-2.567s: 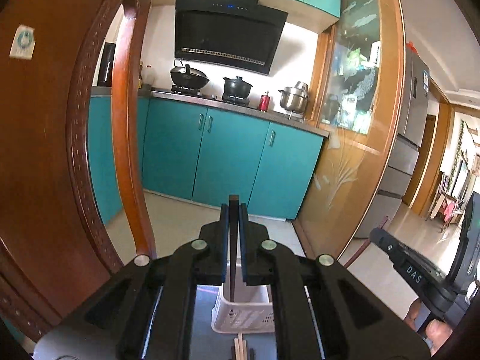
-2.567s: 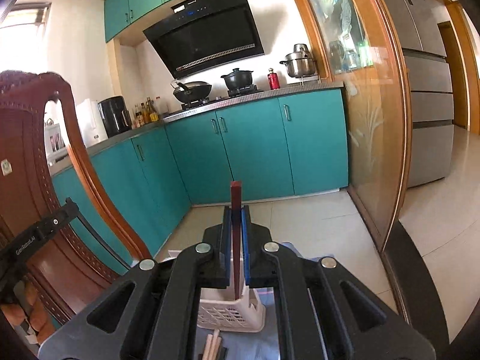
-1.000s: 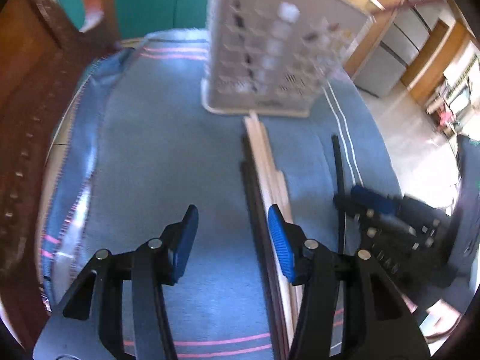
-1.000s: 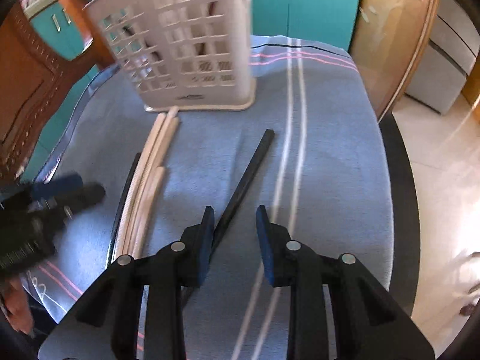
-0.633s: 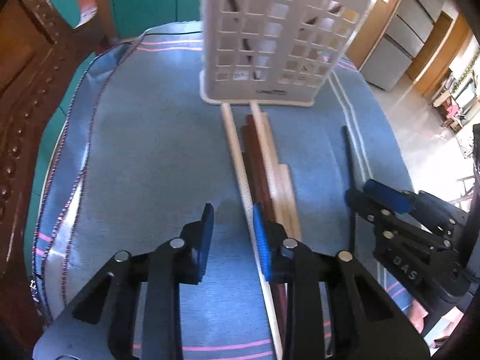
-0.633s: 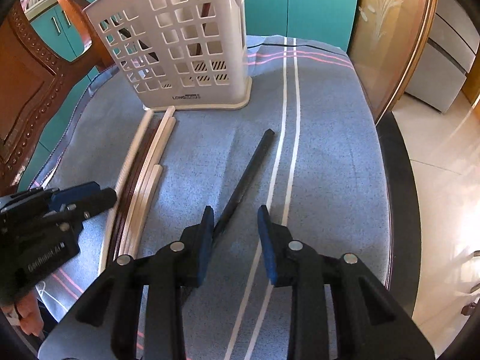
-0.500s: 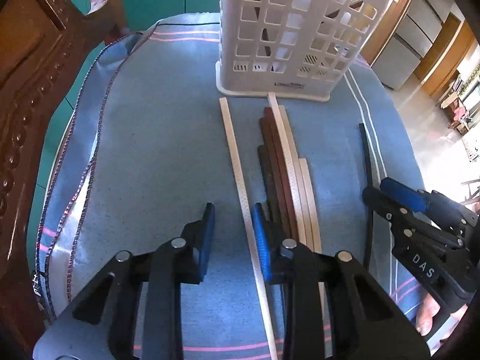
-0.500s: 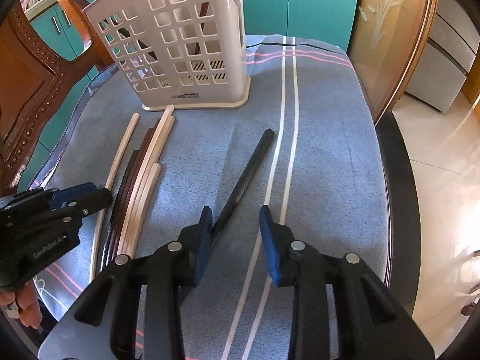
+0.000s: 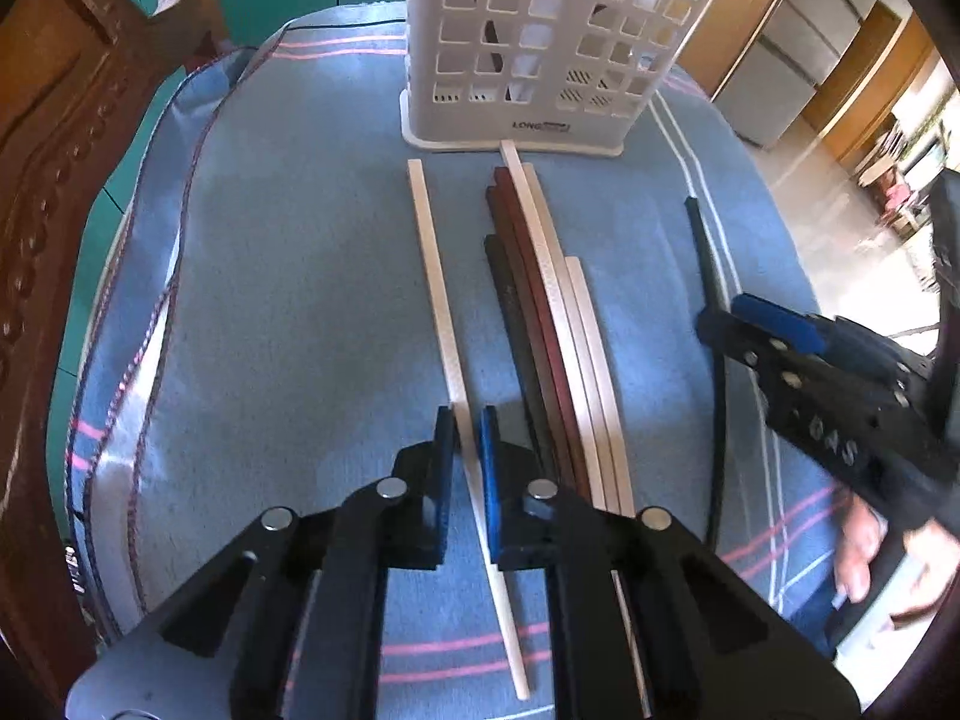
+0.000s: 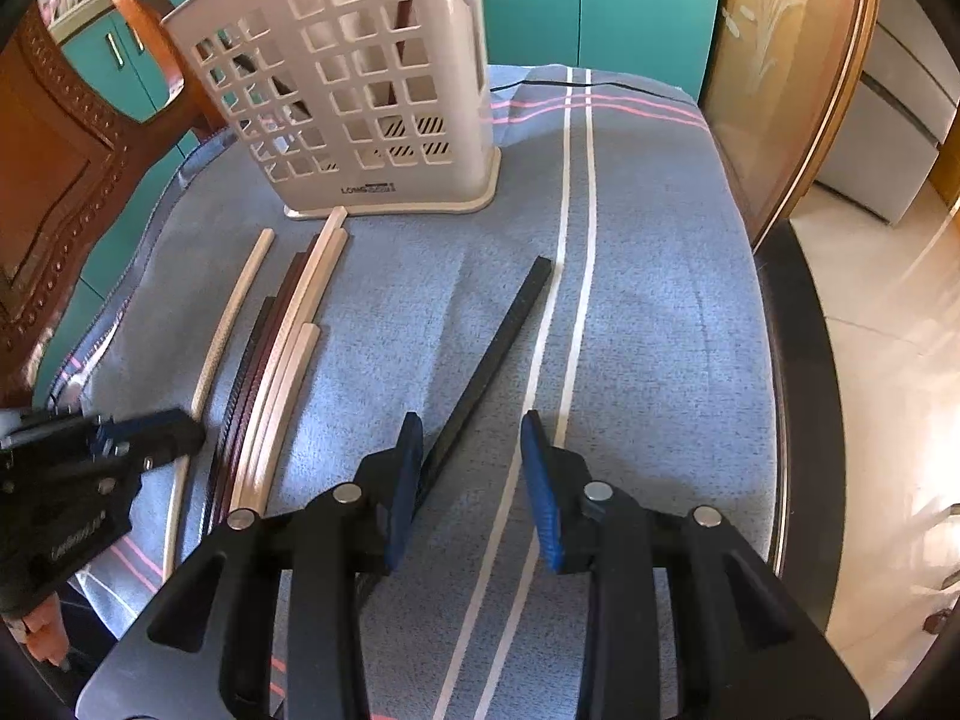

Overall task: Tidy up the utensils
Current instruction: 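Close the right tool on the black chopstick while the left tool closes on a white chopstick, then lift both held chopsticks and carry them above the white holder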

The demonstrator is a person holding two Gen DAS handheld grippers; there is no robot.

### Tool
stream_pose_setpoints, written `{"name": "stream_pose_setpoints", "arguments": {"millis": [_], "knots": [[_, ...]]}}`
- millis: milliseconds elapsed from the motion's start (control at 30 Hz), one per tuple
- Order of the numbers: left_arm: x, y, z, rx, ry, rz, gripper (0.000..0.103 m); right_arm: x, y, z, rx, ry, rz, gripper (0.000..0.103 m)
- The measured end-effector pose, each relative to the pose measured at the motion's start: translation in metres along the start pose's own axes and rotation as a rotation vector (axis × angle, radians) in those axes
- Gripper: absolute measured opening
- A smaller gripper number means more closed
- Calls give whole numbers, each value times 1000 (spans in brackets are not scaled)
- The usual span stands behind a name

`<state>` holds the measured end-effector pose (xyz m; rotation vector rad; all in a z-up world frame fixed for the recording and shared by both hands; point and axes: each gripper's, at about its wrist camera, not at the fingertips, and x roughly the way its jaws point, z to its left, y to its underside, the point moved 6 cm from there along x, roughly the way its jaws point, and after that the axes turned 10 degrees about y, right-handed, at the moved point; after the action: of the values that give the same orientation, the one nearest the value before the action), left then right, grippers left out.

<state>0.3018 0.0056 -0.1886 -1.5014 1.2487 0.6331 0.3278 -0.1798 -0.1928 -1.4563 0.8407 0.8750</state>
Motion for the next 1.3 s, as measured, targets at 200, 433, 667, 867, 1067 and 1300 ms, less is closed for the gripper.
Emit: {"name": "stream_pose_setpoints", "arguments": {"millis": [200, 433, 667, 867, 1067, 1300], "knots": [[0, -12, 16, -69, -30, -25, 32, 13, -21, 6, -38, 51, -1, 24], [1, -5, 1, -29, -15, 6, 7, 5, -7, 31, -174, -30, -7, 12], [-3, 17, -10, -41, 90, 40, 7, -1, 4, 15, -139, -72, 14, 13], [7, -15, -7, -53, 4, -10, 15, 0, 3, 19, -156, -5, -7, 20], [14, -37, -3, -36, -95, -41, 25, 6, -6, 35, -178, 96, -43, 25], [23, -56, -5, -19, -168, -49, 38, 16, -22, 37, -135, 124, -34, 29]]}}
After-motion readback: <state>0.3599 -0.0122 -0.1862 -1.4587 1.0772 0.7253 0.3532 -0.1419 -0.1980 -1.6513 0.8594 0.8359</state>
